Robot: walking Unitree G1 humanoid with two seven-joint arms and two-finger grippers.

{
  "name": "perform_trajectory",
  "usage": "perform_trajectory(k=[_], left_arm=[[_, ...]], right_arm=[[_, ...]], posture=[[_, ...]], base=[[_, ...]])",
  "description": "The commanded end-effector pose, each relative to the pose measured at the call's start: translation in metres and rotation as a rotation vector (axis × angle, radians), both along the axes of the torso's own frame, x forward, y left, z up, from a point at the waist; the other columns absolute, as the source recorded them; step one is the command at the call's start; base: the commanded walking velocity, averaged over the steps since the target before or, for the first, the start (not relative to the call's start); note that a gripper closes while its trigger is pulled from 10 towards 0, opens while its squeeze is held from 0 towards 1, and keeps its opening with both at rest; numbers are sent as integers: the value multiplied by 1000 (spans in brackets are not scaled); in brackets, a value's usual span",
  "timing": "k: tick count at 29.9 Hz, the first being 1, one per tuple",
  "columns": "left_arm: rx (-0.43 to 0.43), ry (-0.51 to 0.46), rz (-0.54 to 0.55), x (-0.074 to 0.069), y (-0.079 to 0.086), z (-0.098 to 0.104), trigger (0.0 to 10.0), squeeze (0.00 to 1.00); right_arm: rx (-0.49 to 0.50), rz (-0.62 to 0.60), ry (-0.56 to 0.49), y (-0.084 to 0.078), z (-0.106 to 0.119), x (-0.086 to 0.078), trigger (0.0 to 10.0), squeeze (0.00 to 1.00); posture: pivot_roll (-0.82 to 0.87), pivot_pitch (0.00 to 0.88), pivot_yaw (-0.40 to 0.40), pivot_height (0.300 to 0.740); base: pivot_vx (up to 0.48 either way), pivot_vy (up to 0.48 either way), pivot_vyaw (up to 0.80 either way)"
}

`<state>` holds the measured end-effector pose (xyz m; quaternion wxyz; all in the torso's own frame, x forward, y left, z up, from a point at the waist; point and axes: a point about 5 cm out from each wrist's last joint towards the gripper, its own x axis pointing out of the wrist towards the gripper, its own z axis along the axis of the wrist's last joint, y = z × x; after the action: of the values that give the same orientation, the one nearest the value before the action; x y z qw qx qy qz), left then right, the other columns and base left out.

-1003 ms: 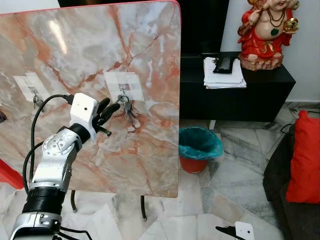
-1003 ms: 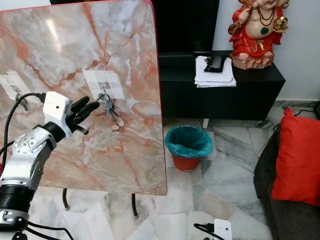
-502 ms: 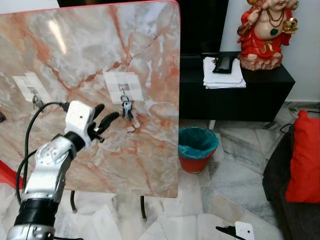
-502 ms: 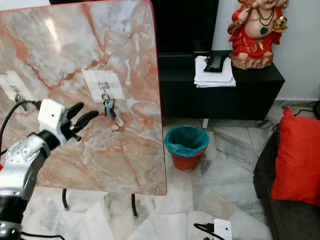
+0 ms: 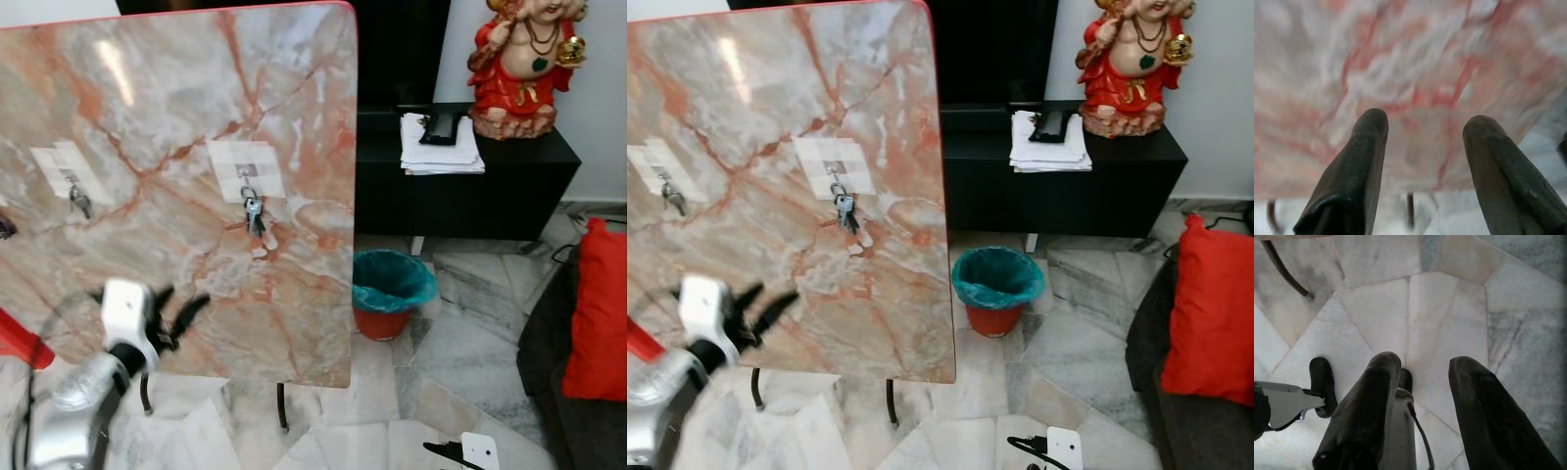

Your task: Hang keys on a hook

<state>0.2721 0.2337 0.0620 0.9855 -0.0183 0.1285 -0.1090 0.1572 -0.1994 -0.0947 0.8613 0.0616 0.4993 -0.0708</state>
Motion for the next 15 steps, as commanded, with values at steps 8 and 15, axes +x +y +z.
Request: perform_trajectory(k=[8, 15], left_arm=[[157, 286, 88, -7, -12, -69, 10000, 0], [203, 528, 168, -50, -18, -116, 10000, 0]], right_arm=[[5, 0, 7, 3, 0, 1, 10000, 0], [3, 13, 8, 3, 0, 1, 10000, 0]], posture=[[43, 0, 36, 740], [16, 0, 23, 740]], base=[[0, 0, 0], [0, 0, 0]])
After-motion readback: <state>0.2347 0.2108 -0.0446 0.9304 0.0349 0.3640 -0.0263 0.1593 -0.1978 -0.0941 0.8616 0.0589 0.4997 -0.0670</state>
